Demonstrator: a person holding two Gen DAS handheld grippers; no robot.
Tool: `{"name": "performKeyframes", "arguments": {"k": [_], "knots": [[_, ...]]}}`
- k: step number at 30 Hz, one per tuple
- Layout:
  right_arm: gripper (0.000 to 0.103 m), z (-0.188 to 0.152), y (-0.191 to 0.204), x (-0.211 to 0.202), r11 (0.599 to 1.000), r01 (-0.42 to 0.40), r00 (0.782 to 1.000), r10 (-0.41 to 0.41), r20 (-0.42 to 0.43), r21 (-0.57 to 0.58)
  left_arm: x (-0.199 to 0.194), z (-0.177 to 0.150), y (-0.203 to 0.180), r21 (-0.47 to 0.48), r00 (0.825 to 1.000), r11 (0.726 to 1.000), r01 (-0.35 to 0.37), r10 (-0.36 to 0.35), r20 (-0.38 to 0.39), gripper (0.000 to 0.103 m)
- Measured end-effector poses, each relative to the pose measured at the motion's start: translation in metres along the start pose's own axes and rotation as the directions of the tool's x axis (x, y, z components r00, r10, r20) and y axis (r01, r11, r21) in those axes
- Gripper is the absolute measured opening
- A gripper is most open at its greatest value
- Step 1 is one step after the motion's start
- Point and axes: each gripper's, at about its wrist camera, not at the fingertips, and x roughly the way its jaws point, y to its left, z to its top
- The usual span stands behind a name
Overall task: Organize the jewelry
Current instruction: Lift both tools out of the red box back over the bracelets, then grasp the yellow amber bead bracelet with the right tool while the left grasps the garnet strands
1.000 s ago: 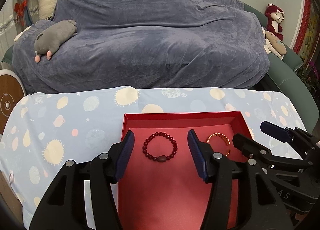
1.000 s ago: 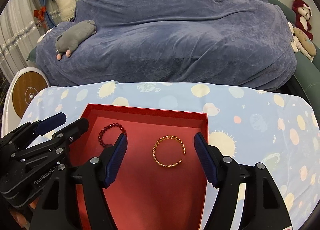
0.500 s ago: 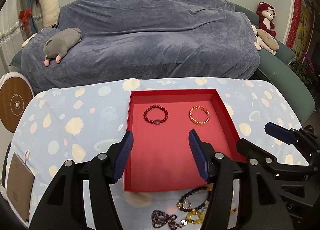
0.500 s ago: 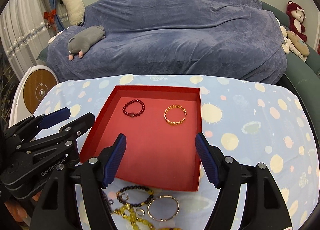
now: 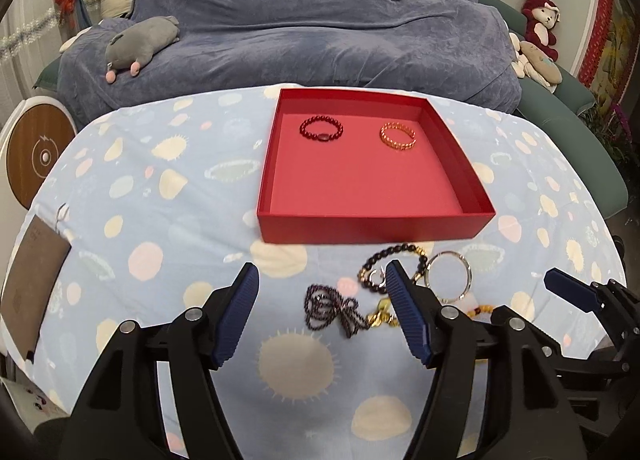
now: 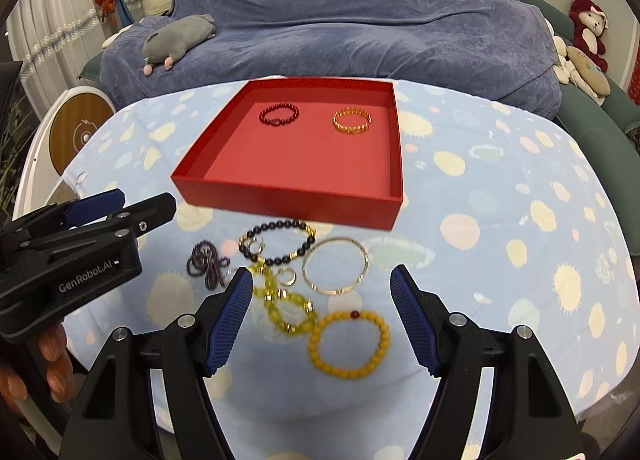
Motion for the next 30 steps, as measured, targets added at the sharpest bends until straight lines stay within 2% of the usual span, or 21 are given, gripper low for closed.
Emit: {"name": "performKeyframes", "arguments": {"k": [6,10,16,24,30], "knots": [[0.069,-0.038,-0.015,0.005,0.999,0.022,0.998,-0.019,-0.062,0.043,-0.001,-0.034,0.008,-0.012,0.999,1.000,-0.013,0.013,-0.036,0.063],[0.069,-0.051,-0.022,0.012,0.997,0.031,0.996,-0.025,-0.086,0.065,-0.001,-0.050,0.014,-0.037,0.998,0.999,-0.021,0.019,-0.054,0.064],[0.068,-0.048,-0.033,0.020,0.993,0.035,0.995,-0.025,-0.092,0.108,0.002,-0.061,0.019,-0.065,0.997,0.997,-0.030,0.025,-0.076,0.064],[0.068,-0.044,-0.035,0.035,0.991,0.042,0.993,-0.028,-0.111,0.124,0.008,-0.060,0.022,-0.078,0.996,0.996,-0.033,0.027,-0.086,0.064],[0.060,-0.041,-0.040,0.046,0.990,0.060,0.991,-0.042,-0.130,0.130,0.014,-0.058,0.022,-0.084,0.996,0.996,-0.021,0.014,-0.091,0.064]]}}
